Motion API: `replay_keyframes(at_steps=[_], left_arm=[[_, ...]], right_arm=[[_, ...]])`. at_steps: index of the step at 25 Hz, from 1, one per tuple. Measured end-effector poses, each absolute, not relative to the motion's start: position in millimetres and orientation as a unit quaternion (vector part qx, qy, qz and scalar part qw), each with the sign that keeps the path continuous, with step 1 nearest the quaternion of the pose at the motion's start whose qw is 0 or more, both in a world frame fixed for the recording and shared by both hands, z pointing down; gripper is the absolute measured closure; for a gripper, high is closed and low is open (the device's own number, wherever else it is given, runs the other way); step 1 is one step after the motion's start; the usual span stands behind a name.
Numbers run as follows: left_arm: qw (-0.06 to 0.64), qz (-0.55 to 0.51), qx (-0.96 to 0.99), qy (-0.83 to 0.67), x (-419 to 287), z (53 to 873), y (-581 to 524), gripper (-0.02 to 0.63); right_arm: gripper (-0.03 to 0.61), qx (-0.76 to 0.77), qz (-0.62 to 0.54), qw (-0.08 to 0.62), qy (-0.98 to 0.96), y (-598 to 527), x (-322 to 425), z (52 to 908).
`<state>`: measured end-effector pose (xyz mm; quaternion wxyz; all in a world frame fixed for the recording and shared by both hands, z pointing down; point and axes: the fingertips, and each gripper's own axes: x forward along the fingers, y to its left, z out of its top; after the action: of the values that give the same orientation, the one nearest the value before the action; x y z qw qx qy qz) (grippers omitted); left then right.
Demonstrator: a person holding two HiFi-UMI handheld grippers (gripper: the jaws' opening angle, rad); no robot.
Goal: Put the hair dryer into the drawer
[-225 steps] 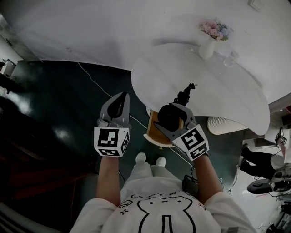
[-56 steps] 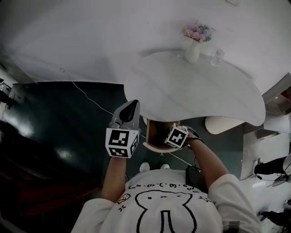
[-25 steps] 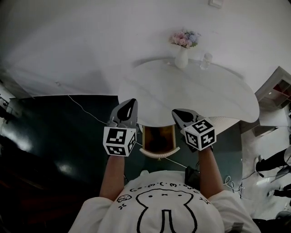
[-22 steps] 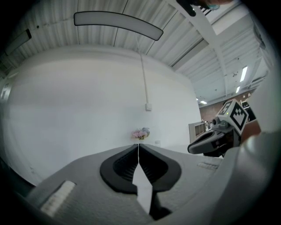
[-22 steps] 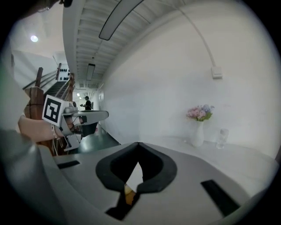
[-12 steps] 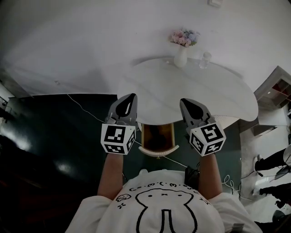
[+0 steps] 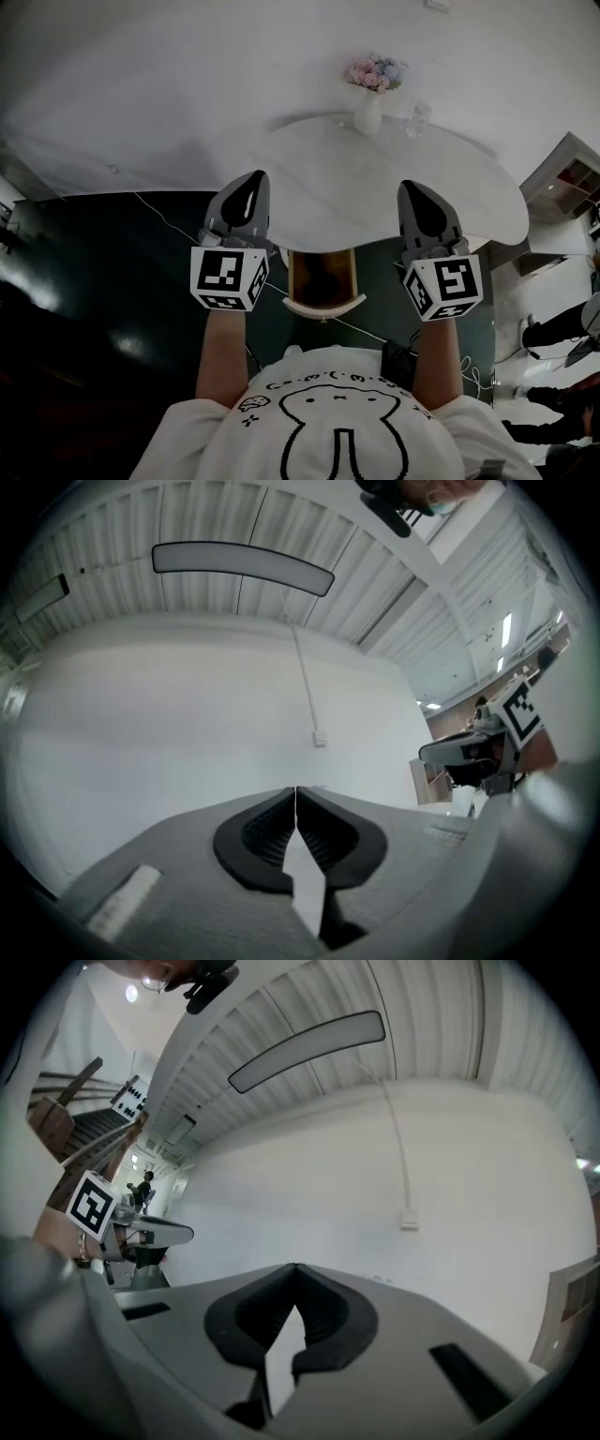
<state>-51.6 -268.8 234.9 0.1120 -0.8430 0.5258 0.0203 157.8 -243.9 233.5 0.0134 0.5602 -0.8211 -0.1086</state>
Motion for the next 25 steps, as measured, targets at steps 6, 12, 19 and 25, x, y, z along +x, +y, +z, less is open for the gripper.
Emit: replay_keyframes(at_steps=[6, 12, 19, 25], left_arm=[[0.138, 0.029, -0.838, 0.527, -52, 217, -265, 0.597], [0.146, 0.034, -0.837, 0.527, -53, 211, -263, 0.597], [0.148, 0.034, -0.836, 0.527, -53, 209, -263, 0.597], [0.148, 0.036, -0.836, 0.527, -54, 209, -262, 0.597]], right_arm=[[0.578, 0.57, -0.118, 0.008, -0.813, -242, 162, 225], [0.578, 0.569, -0.123, 0.006, -0.813, -240, 159, 222], [0.58, 0.567, -0.122, 0.005, -0.814, -241, 155, 222], [0.578, 0.568, -0.122, 0.006, -0.814, -241, 153, 223]])
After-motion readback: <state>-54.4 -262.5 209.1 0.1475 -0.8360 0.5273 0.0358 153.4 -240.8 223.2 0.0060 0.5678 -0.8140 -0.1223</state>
